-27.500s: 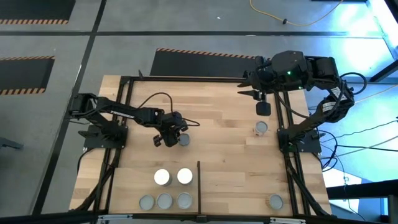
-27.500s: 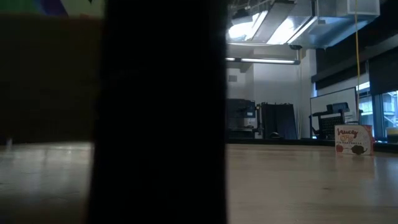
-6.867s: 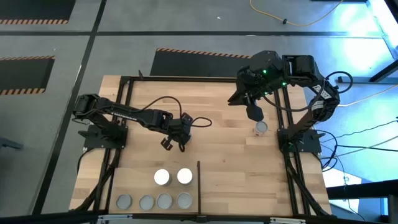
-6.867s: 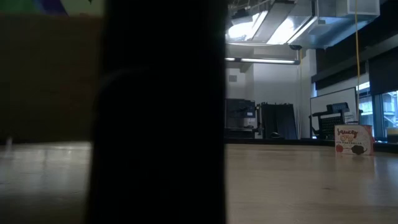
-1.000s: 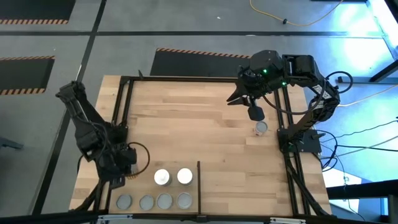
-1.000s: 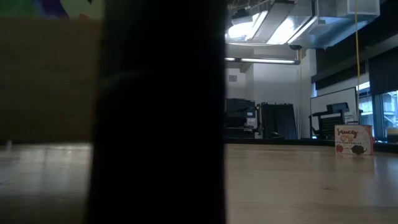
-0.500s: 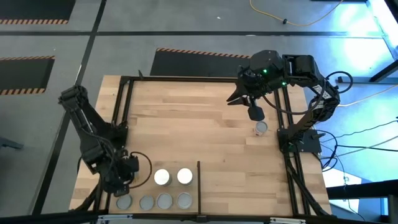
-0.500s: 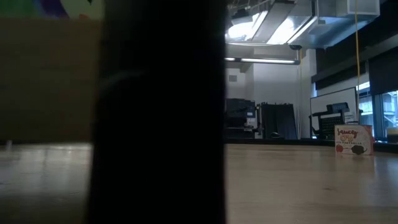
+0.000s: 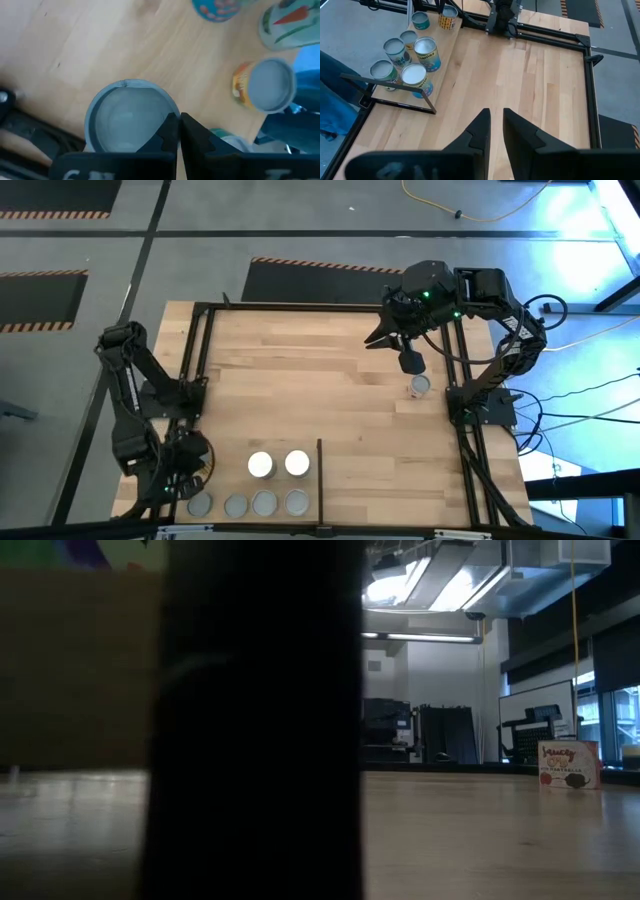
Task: Pick and place cans onto a shelf
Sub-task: Put the canned black beans on the shelf
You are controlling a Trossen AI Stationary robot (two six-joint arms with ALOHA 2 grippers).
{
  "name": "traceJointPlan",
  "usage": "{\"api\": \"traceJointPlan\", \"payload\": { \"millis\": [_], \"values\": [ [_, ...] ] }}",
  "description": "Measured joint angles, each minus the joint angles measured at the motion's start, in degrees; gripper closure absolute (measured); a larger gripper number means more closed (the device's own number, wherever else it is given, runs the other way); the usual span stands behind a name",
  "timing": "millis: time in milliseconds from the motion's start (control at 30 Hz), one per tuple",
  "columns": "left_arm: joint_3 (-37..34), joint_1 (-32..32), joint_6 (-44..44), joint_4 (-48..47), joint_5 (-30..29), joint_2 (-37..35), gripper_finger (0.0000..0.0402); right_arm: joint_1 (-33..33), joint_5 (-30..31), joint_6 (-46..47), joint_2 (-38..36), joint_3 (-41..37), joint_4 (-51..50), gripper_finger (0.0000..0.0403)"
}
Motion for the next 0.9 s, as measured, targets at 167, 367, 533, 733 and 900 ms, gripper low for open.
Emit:
{"api": "traceJointPlan", "payload": {
  "millis": [167, 367, 533, 733, 900],
  "values": [
    [0.11, -3.55, -5.64, -0.63, 0.01, 2.77, 0.0401, 0.00, 0.02, 0.00, 0.00, 0.00, 0.02, 0.0349],
    [0.12, -5.80, -10.69, -0.09, -1.10, 4.86, 0.0401, -0.01, 0.02, 0.00, 0.00, 0.00, 1.08, 0.0349],
    [0.15, -5.95, -10.57, -0.16, -1.10, 4.92, 0.0401, 0.01, 0.02, 0.02, 0.00, 0.00, 1.60, 0.0349],
    [0.13, -5.95, -10.57, -0.02, -1.07, 4.94, 0.0395, -0.01, 0.02, 0.02, 0.00, 0.00, 1.60, 0.0349],
    [0.11, -5.95, -10.56, 0.07, -1.04, 4.94, 0.0386, 0.00, 0.03, 0.02, 0.00, 0.00, 1.60, 0.0349]
  ]
}}
